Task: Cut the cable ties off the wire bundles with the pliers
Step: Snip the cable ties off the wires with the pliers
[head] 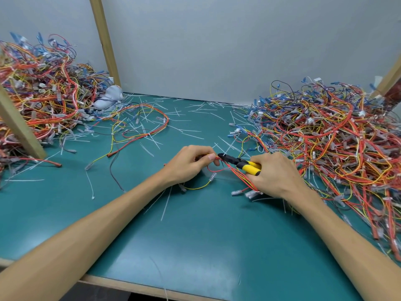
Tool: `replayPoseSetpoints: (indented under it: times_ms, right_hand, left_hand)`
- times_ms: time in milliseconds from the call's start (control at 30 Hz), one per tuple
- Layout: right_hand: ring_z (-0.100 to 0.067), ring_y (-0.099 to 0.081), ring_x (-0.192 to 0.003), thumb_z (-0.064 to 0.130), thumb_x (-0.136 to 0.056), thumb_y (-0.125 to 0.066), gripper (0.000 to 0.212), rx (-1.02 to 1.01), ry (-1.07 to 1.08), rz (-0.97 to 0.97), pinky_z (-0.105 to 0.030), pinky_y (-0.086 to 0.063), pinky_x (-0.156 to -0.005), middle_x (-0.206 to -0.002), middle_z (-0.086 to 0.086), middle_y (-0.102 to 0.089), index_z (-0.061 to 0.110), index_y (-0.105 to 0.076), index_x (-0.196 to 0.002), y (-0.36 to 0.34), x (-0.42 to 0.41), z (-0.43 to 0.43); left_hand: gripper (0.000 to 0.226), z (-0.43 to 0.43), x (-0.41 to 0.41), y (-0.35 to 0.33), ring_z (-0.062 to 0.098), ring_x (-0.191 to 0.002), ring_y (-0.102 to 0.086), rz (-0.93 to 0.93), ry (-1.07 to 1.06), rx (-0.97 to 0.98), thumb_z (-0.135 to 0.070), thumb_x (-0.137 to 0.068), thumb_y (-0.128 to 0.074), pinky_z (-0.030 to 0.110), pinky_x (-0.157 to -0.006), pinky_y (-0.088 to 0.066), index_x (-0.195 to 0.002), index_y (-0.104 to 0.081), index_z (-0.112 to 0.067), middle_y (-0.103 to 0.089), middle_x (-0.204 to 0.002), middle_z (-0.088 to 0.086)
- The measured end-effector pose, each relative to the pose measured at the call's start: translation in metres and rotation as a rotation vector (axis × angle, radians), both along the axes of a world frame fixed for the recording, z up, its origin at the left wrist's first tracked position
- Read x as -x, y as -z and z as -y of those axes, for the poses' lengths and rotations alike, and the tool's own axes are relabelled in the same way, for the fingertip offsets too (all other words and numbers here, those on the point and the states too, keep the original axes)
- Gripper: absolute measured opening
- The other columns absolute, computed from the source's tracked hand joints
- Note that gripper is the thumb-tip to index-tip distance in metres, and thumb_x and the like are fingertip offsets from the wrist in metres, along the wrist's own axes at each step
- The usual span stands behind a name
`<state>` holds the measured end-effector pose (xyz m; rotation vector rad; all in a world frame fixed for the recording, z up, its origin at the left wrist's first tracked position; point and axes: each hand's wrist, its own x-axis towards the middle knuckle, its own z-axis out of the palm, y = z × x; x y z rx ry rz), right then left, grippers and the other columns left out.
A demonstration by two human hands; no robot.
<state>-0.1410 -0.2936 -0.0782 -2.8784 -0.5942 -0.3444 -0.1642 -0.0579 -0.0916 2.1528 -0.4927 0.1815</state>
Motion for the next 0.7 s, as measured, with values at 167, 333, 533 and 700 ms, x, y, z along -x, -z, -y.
replayPoseSetpoints:
  times_ms: [167,333,533,700]
  right_hand:
    - [-0.01,-0.059,-0.046,0.054,-0.078,-0.07,0.032,-0.242,-0.096,-0.393,-0.022,-0.045,-0.045,-0.054,0.003,-0.066,0.023,-0.064,-0.073,-0.017,-0.006,0.011]
    - [-0.011,-0.057,-0.045,0.075,-0.069,-0.057,0.05,-0.392,-0.174,-0.442,-0.017,-0.04,-0.044,-0.054,0.007,-0.061,0.026,-0.066,-0.07,-0.019,-0.002,0.016]
    - [0.001,-0.048,-0.042,0.067,-0.083,-0.049,0.041,-0.372,-0.26,-0.374,-0.008,-0.033,-0.04,-0.046,0.019,-0.054,0.041,-0.066,-0.056,-0.021,-0.001,0.015]
    - [-0.015,-0.067,-0.068,0.073,-0.081,-0.042,0.052,-0.264,-0.26,-0.339,-0.033,-0.053,-0.071,-0.07,-0.001,-0.07,0.031,-0.071,-0.076,-0.019,-0.004,0.016]
  left_hand:
    - [0.025,0.006,0.002,0.0,0.008,-0.053,-0.033,-0.019,0.015,0.115,-0.017,-0.102,-0.047,0.02,-0.052,-0.028,-0.082,-0.062,-0.013,-0.037,-0.056,-0.01]
    - [0.027,0.007,0.002,0.003,0.009,-0.052,-0.035,-0.038,0.004,0.095,-0.02,-0.1,-0.051,0.022,-0.052,-0.029,-0.075,-0.061,-0.017,-0.041,-0.056,-0.005]
    - [0.029,0.007,0.002,0.004,0.005,-0.047,-0.037,-0.021,-0.025,0.091,-0.017,-0.099,-0.052,0.017,-0.05,-0.031,-0.072,-0.062,-0.019,-0.044,-0.055,-0.002]
    - [0.03,0.007,0.002,0.003,0.007,-0.045,-0.042,-0.009,-0.083,0.086,-0.017,-0.097,-0.055,0.017,-0.051,-0.034,-0.069,-0.064,-0.019,-0.048,-0.055,0.004]
